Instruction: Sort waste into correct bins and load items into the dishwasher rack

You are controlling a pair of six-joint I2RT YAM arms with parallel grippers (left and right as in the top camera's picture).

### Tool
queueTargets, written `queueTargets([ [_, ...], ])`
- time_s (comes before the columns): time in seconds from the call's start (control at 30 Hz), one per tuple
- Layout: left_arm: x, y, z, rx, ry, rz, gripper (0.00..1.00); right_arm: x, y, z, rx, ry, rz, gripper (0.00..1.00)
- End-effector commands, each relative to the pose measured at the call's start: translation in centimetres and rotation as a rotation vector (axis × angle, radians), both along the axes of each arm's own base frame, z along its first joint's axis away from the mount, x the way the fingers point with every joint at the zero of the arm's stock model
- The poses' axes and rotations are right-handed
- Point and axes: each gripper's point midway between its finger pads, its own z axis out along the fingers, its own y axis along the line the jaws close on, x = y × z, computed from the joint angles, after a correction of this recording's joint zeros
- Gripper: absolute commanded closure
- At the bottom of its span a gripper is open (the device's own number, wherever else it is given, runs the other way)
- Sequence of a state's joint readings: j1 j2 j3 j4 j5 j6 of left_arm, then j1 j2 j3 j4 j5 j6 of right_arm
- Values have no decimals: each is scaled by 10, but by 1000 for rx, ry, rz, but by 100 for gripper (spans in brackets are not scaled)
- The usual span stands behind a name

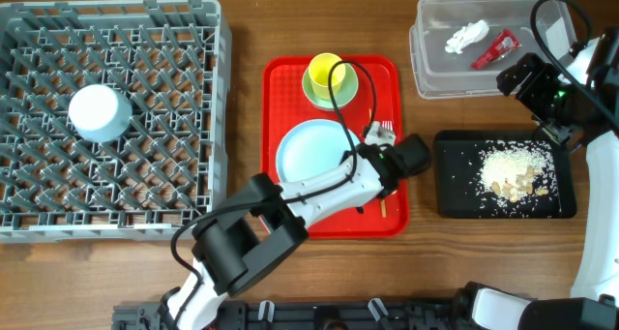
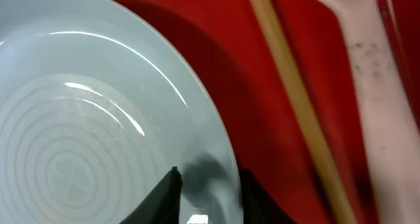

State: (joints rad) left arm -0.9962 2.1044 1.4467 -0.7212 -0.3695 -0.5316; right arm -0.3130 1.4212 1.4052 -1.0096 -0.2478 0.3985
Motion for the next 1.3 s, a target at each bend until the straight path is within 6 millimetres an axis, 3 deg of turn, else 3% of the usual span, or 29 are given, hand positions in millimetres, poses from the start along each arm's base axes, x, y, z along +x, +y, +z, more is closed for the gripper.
queueTargets([
  [0.0,6,10,-12,31,5,20,81,1,2,4,8,-15,9,0],
  [0.17,-2,14,-32,35,47,17,87,1,2,4,8,-15,9,0],
  [0.2,-6,14,-39,38,68,14,95,1,2,4,8,-15,9,0],
  [0.23,-8,14,-43,42,79,14,96,1,2,4,7,-15,9,0],
  [0.47,-8,14,-48,46,82,13,96,1,2,4,8,-15,9,0],
  [0.6,-8,12,-29,14,70,59,96,1,2,4,8,-16,9,0],
  [0.8,5,4,30,-84,-36,69,96,1,2,4,8,-16,9,0],
  [0.97,10,16,45,53,-176,33,96,1,2,4,7,-15,9,0],
  [1.13,5,11,60,180,-297,-91,96,1,2,4,8,-16,9,0],
  [1.27,0,9,59,201,-289,-130,96,1,2,4,8,-16,9,0],
])
